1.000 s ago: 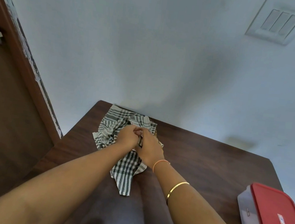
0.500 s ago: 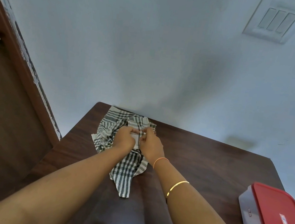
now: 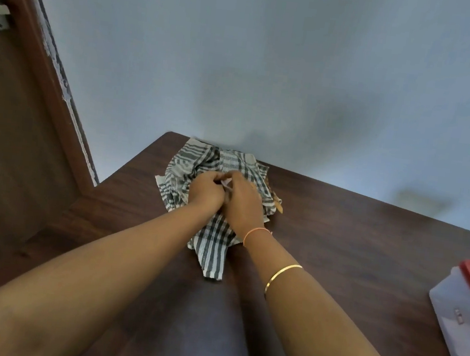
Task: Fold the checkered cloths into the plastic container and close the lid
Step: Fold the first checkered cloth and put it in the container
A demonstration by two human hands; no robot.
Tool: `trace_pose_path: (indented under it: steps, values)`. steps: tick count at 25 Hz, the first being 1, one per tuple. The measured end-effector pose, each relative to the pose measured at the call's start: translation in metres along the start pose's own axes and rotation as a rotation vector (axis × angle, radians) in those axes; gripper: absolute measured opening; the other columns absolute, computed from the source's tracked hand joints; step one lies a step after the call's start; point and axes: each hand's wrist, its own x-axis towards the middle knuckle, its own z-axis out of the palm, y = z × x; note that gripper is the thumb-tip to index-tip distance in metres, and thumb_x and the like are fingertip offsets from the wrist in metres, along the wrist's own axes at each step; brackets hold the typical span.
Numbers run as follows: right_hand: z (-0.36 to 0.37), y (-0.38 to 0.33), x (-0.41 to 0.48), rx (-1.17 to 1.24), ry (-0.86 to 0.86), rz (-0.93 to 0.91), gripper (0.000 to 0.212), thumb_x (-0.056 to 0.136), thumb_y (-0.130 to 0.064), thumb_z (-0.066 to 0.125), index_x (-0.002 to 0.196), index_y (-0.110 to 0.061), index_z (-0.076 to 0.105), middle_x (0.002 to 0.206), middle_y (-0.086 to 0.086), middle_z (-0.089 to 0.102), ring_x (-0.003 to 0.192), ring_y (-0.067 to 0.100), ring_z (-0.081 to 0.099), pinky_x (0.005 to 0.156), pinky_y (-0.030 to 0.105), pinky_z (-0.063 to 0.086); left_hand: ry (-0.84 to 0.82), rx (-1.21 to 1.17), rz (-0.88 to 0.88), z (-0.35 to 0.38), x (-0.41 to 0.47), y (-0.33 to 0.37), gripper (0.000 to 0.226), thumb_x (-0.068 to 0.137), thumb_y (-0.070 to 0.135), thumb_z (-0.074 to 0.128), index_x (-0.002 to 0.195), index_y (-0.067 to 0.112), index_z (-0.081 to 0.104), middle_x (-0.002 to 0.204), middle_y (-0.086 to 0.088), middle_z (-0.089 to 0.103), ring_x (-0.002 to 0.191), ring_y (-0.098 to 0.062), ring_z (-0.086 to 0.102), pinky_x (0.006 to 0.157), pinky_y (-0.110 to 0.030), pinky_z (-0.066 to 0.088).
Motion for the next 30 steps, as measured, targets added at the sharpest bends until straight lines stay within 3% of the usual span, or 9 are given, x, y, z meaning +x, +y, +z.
trace_pose_path:
  steps: [3, 7, 9, 13, 17, 21, 24, 30]
  values:
    - [-0.007, 0.001, -0.007, 0.124, 0.152, 0.013, 0.025, 0.087, -0.003, 0.046, 0.107, -0.007, 0.061, 0.108, 0.014, 0.065, 0.104, 0.031, 0.056, 0.088, 0.043, 0.045, 0.047, 0.154, 0.260, 0.001, -0.004, -0.007, 0.033, 0.090, 0.003, 0.045, 0.108, 0.018, 0.068, 0.117, -0.008, 0.061, 0.098, -0.025, 0.062, 0.079, -0.034, 0.051]
    - [-0.025, -0.005, -0.031, 0.163, 0.241, 0.017, 0.026, 0.090, -0.006, 0.044, 0.106, -0.008, 0.065, 0.113, 0.011, 0.061, 0.104, 0.025, 0.056, 0.081, 0.031, 0.039, 0.075, 0.291, 0.533, -0.007, -0.020, -0.013, 0.017, 0.089, 0.016, 0.055, 0.102, 0.017, 0.066, 0.114, -0.010, 0.051, 0.106, -0.023, 0.052, 0.087, -0.029, 0.042]
    - [-0.034, -0.010, -0.047, 0.222, 0.325, 0.015, 0.027, 0.089, -0.005, 0.043, 0.104, -0.007, 0.065, 0.111, 0.012, 0.061, 0.101, 0.026, 0.057, 0.081, 0.033, 0.041, 0.134, 0.351, 0.646, -0.013, -0.032, -0.009, 0.017, 0.088, 0.020, 0.057, 0.101, 0.015, 0.066, 0.112, -0.010, 0.050, 0.109, -0.025, 0.047, 0.089, -0.032, 0.041]
    - [-0.053, -0.019, -0.071, 0.337, 0.456, -0.025, 0.025, 0.089, -0.001, 0.043, 0.097, -0.005, 0.066, 0.106, 0.014, 0.060, 0.093, 0.028, 0.062, 0.084, 0.039, 0.050, 0.144, 0.416, 0.780, -0.024, -0.059, 0.004, 0.019, 0.091, 0.023, 0.053, 0.101, 0.008, 0.062, 0.111, -0.011, 0.052, 0.096, -0.025, 0.054, 0.078, -0.034, 0.045]
    - [-0.090, -0.022, -0.077, 0.448, 0.547, -0.079, 0.023, 0.087, 0.001, 0.045, 0.092, -0.007, 0.066, 0.103, 0.015, 0.063, 0.089, 0.029, 0.067, 0.085, 0.045, 0.055, 0.163, 0.332, 0.793, -0.033, -0.071, 0.022, 0.020, 0.092, 0.023, 0.054, 0.091, 0.004, 0.061, 0.095, -0.013, 0.063, 0.089, -0.027, 0.056, 0.068, -0.029, 0.034]
    - [-0.136, -0.023, -0.083, 0.512, 0.681, -0.098, 0.023, 0.085, -0.004, 0.046, 0.084, -0.020, 0.063, 0.095, 0.016, 0.068, 0.086, 0.026, 0.068, 0.083, 0.044, 0.056, 0.168, 0.374, 0.801, -0.039, -0.082, 0.042, 0.022, 0.092, 0.026, 0.055, 0.090, 0.005, 0.060, 0.088, -0.011, 0.065, 0.080, -0.023, 0.055, 0.066, -0.029, 0.035]
    - [-0.164, -0.021, -0.089, 0.584, 0.785, -0.085, 0.027, 0.086, -0.002, 0.045, 0.081, -0.023, 0.060, 0.097, 0.015, 0.067, 0.085, 0.024, 0.068, 0.083, 0.041, 0.056, 0.162, 0.420, 0.769, -0.039, -0.083, 0.048, 0.022, 0.093, 0.024, 0.053, 0.096, 0.004, 0.062, 0.095, -0.013, 0.066, 0.090, -0.028, 0.059, 0.068, -0.029, 0.037]
    - [-0.190, -0.001, -0.104, 0.607, 0.961, -0.021, 0.028, 0.086, -0.002, 0.042, 0.082, -0.025, 0.058, 0.100, 0.013, 0.066, 0.087, 0.024, 0.067, 0.083, 0.038, 0.056, 0.089, 0.569, 0.527, -0.041, -0.071, 0.041, 0.023, 0.094, 0.021, 0.048, 0.105, 0.003, 0.057, 0.112, -0.015, 0.061, 0.105, -0.030, 0.055, 0.076, -0.031, 0.037]
